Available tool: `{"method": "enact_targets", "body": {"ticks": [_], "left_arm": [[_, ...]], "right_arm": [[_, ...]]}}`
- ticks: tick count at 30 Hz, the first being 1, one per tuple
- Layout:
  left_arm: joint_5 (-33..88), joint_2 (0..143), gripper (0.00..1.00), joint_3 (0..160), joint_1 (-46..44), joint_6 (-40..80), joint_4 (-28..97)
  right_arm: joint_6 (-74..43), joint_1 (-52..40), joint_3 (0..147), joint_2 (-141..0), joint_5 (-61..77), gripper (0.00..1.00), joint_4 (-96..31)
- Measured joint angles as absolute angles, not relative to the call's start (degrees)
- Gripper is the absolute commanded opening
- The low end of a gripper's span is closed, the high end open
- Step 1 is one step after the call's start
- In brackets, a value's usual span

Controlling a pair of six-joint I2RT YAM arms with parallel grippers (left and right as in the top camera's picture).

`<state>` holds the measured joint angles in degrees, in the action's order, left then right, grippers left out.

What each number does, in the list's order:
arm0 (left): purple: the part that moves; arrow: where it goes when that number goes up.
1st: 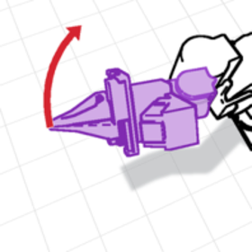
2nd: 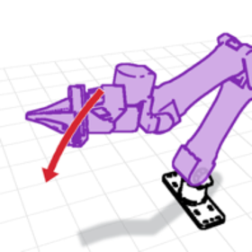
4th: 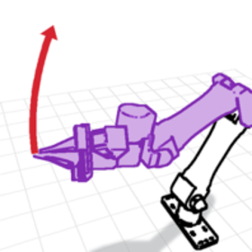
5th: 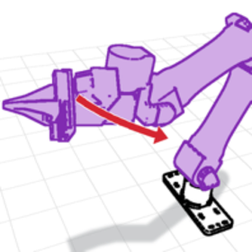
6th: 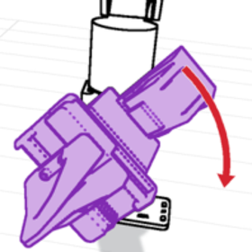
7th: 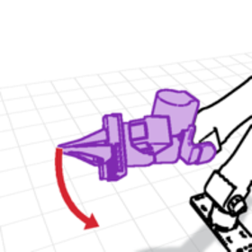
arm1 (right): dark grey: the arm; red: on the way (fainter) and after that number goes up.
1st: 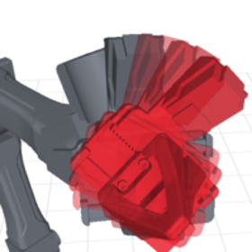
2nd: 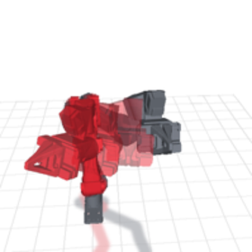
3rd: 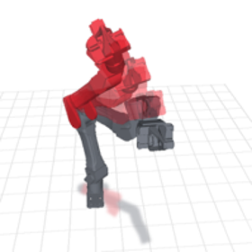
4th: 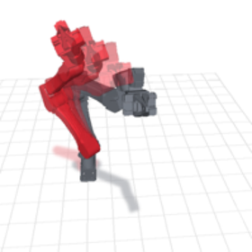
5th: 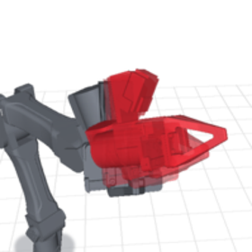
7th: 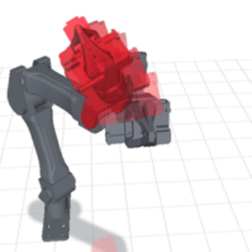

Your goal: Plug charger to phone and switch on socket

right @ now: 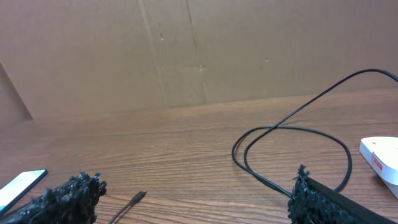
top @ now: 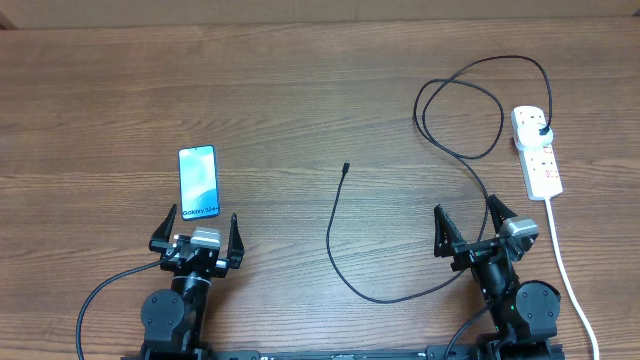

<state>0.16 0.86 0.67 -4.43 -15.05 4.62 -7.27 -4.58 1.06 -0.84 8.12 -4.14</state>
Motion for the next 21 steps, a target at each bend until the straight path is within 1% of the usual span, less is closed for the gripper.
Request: {"method": "enact_targets", "body": {"ticks": [10,15,21], "left_arm": [[0.2,0.9,1.0,0.7,-4.4,-15.0,4.6],[-2.7,0.9,0.99,0.7,-4.4,-17.0,2.9],[-3.3,0.9,1.0,0.7,-4.4,-18.2,4.3]], "right_arm": [[-7.3,-4.6,1.1,-0.8,8.1,1.0,-4.2],[-7.3,-4.6,1.1,-0.8,8.1,1.0,-4.1],[-7.3,-4.6,1.1,-0.8,8.1,1.0,-4.1]]}}
